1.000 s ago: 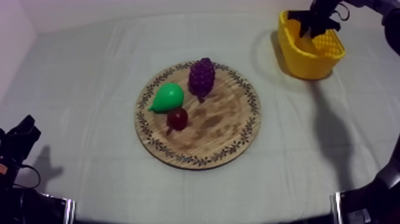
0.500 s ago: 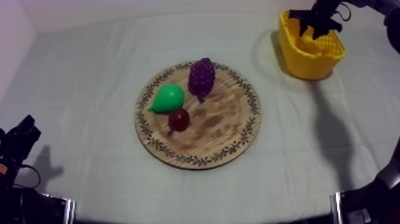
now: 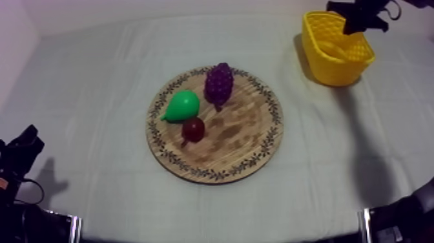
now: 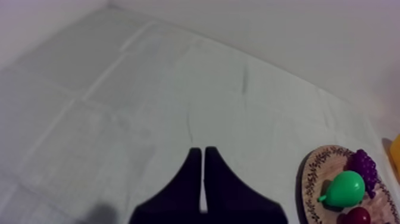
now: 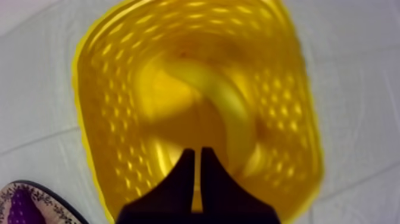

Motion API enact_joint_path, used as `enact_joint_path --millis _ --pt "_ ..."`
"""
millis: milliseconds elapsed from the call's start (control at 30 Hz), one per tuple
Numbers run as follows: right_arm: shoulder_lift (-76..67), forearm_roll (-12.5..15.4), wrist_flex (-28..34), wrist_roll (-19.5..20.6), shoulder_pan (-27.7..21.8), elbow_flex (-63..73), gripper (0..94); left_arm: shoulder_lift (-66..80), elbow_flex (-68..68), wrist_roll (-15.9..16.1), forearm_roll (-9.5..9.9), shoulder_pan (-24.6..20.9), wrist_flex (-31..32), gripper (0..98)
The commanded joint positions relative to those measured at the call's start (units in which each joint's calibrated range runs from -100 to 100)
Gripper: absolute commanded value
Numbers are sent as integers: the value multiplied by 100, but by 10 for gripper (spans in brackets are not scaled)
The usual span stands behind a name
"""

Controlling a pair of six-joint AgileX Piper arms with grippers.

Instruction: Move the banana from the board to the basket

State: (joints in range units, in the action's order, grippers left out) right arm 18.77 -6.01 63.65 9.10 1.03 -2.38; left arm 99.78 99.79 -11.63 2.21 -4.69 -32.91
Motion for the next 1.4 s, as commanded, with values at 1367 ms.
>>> enact_joint_path --millis 1367 --pt "-10246 -134 -2656 -416 -430 -9363 8 5 -1 1 -3 2 1 1"
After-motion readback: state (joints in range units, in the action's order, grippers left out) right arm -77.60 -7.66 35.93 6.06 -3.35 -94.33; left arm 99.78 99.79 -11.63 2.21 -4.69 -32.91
